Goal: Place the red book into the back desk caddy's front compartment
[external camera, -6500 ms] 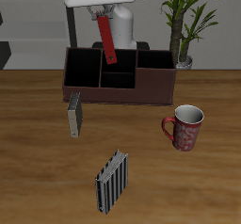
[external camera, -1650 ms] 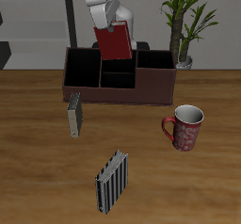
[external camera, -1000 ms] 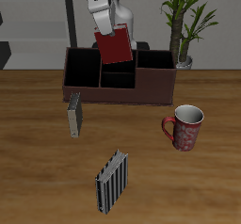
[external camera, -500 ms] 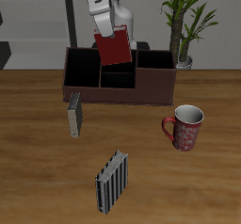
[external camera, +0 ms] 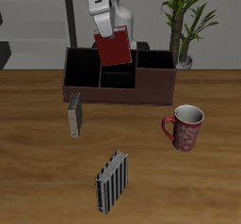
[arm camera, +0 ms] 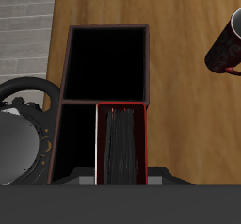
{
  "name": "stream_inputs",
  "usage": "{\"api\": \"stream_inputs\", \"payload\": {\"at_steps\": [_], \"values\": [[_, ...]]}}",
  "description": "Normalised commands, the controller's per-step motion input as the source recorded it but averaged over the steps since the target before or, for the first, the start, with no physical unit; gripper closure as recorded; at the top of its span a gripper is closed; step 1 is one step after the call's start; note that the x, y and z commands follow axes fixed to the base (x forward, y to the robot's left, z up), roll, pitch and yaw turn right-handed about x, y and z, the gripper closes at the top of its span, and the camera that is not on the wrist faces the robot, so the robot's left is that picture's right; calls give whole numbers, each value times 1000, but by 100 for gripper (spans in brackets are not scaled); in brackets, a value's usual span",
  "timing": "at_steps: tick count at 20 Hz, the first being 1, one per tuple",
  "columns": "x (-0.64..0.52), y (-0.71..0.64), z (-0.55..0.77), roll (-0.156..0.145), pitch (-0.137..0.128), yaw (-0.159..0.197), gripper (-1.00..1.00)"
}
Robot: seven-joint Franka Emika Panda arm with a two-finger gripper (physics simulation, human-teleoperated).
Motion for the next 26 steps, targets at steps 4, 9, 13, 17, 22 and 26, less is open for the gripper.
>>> {"api": "stream_inputs", "payload": {"at_steps": [4, 9, 13, 17, 22, 26], "values": [[0, -68, 7, -3, -4, 8, 100], [40, -64, 9, -15, -5, -25, 100], [-65, 14, -53, 0, 2, -7, 100], [10, -10, -73, 0, 12, -7, 100], [65, -58, -123, -12, 10, -24, 100], [32, -29, -191, 1, 23, -5, 100]]}}
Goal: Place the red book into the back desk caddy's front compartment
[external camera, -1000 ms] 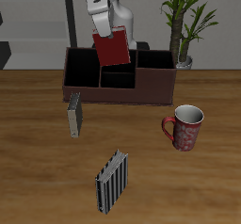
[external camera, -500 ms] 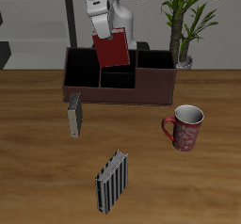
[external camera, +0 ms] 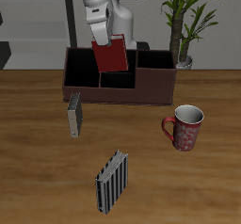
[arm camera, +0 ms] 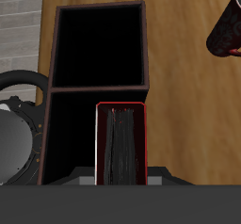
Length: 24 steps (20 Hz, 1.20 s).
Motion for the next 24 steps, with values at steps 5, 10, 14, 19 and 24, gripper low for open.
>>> {"api": "stream_inputs", "payload": {"at_steps": [5, 10, 14, 19, 24], "values": [[84, -11, -47, 9, -5, -2, 100], [60, 47, 24, 5, -8, -13, 100], [75, 188, 19, 20, -6, -23, 100], [-33, 211, -240, 38, 59, 4, 100], [-32, 6, -85, -13, 30, -29, 100]]}}
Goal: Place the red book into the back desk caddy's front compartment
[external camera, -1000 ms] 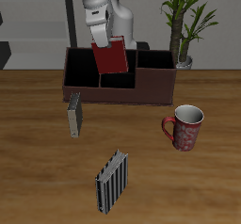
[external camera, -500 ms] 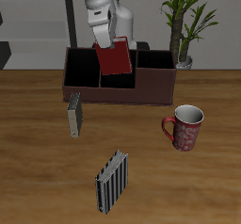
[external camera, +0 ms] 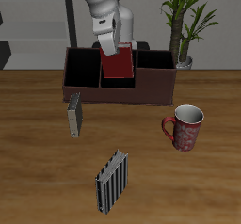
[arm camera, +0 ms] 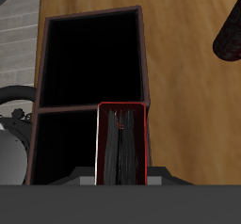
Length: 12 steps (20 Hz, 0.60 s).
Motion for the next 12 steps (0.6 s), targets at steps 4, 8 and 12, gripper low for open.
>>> {"api": "stream_inputs", "payload": {"at_steps": [4, 8, 12], "values": [[-102, -6, -180, 3, 47, -23, 100], [28, -3, -154, 1, 25, 10, 100], [-33, -51, -96, -7, 13, 1, 100]]}}
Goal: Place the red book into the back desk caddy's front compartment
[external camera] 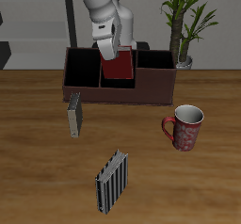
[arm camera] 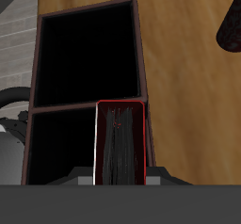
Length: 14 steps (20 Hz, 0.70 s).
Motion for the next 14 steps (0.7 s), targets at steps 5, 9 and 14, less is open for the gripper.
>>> {"api": "stream_inputs", "payload": {"at_steps": [5, 9, 14], "values": [[37, -102, -35, -27, -10, 3, 100], [16, -33, -81, -4, 16, -12, 100], [12, 1, -218, -6, 42, -5, 100]]}}
